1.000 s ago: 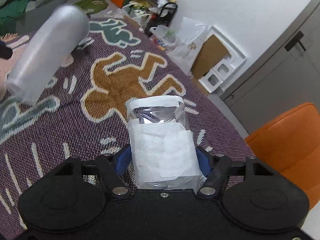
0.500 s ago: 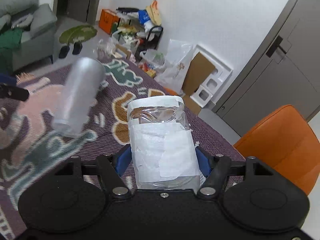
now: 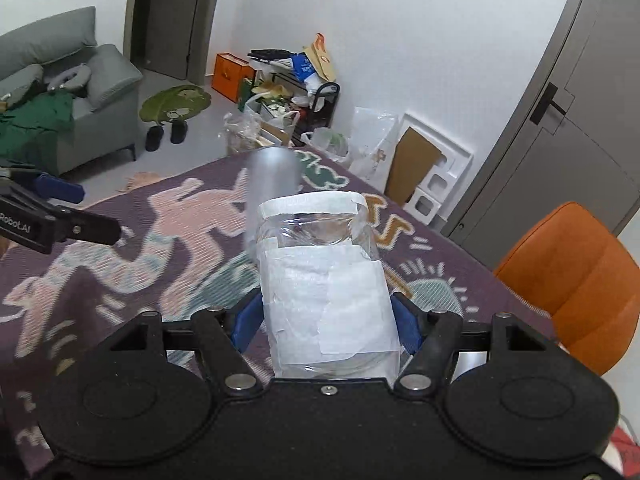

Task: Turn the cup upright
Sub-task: 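Lift the paper-wrapped cup with the right gripper and rotate it upright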

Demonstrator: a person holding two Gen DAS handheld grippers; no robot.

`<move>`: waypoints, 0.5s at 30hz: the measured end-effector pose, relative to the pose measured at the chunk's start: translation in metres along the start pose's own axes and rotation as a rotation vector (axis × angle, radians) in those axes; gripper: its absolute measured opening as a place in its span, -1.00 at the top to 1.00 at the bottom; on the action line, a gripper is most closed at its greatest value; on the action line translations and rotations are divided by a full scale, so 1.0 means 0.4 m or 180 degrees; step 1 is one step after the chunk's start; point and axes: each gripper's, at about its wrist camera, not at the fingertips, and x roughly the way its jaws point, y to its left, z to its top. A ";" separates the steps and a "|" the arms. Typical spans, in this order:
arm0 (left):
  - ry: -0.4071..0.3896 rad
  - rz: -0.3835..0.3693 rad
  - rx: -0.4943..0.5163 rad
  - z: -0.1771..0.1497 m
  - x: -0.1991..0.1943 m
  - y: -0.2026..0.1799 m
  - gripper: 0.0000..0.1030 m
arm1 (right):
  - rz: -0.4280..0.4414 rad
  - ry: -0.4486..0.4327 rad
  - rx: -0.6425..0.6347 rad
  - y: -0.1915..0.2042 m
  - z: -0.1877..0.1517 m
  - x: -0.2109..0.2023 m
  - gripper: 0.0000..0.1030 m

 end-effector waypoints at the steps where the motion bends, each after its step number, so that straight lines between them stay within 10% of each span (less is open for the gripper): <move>1: -0.0002 -0.0009 0.0025 -0.008 -0.011 -0.003 -0.96 | 0.0012 0.0001 0.0027 0.007 -0.008 -0.009 -0.26; 15: 0.0130 -0.0042 0.0069 -0.120 -0.094 0.049 -0.96 | 0.0300 0.0178 0.0394 0.120 -0.128 -0.023 -0.26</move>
